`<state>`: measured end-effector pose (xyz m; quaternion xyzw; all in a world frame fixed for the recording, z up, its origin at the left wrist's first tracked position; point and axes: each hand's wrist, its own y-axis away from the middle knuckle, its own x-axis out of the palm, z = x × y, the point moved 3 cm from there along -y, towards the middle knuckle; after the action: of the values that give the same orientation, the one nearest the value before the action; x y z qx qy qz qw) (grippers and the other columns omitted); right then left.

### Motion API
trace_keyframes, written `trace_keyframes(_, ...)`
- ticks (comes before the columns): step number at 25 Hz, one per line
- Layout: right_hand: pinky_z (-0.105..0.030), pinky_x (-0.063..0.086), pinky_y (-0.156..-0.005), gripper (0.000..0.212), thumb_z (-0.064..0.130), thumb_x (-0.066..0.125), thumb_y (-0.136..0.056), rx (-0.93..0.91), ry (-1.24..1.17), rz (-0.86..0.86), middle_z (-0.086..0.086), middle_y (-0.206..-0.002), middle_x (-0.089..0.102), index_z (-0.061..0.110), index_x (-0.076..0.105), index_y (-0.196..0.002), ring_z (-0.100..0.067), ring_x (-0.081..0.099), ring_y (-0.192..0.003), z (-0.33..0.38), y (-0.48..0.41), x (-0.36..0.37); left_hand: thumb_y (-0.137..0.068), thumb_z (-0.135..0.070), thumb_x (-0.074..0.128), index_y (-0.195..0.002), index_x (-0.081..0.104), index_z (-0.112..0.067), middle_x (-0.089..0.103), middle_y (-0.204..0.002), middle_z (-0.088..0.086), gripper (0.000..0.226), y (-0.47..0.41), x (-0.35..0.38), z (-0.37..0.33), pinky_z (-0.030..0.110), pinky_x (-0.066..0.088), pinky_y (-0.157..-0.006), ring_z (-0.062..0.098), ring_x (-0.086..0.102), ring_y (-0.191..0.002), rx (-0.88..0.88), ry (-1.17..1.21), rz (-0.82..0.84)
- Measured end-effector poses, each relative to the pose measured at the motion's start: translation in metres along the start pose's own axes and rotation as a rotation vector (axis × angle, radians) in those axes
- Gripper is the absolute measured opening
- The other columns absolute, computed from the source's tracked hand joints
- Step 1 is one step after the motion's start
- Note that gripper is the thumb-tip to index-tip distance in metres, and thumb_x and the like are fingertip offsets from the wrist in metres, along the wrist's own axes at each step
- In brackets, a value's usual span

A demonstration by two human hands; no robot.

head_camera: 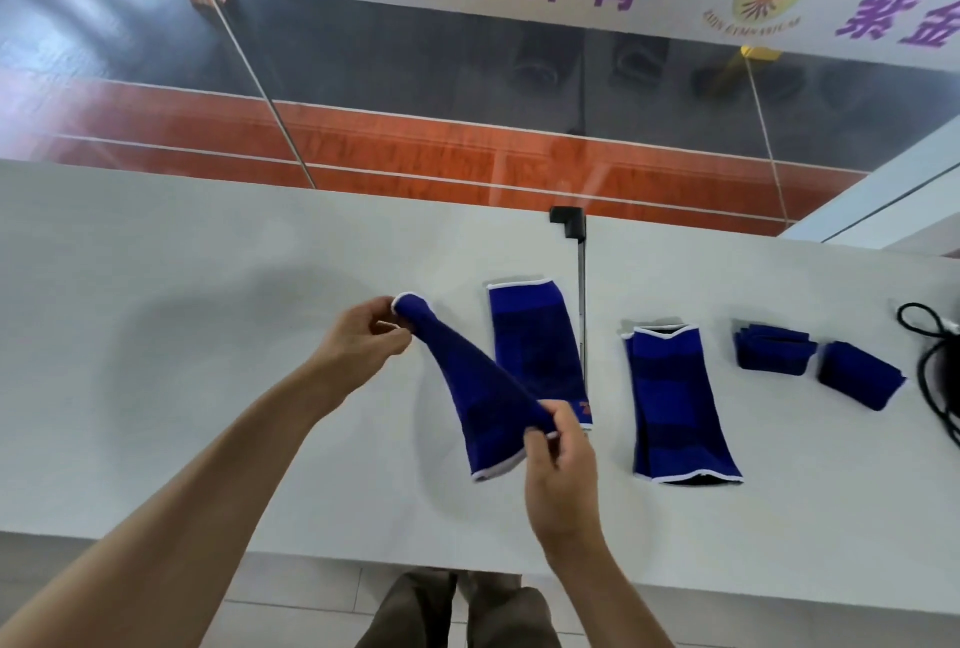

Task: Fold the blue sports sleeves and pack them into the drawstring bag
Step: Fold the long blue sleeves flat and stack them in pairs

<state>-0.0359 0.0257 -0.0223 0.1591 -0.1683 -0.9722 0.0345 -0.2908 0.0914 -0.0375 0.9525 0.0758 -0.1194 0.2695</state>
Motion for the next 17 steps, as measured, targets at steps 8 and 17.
trace_keyframes(8,-0.035,0.060,-0.070,0.015,0.016,0.049,-0.102,0.226,-0.270,-0.161,-0.004,-0.088,0.069,0.018,0.064,-0.097,-0.019,0.067,-0.082,-0.026,-0.036,-0.050,-0.098,-0.025,0.060,-0.095,0.060,-0.018,0.067,-0.086,-0.001,0.007,-0.054,0.062,-0.071,0.021,0.051,-0.058,0.012,0.064,-0.073,0.141,-0.120,0.154)
trace_keyframes(17,-0.017,0.049,-0.052,0.006,0.023,0.060,-0.096,0.294,0.170,-0.139,0.006,-0.081,0.070,0.025,0.057,-0.101,-0.010,0.067,-0.068,-0.058,-0.052,-0.059,-0.090,-0.010,0.052,-0.120,0.057,-0.035,0.060,-0.111,0.003,0.040,-0.108,0.127,-0.098,0.036,0.060,-0.072,0.022,0.064,-0.094,0.189,-0.570,0.448)
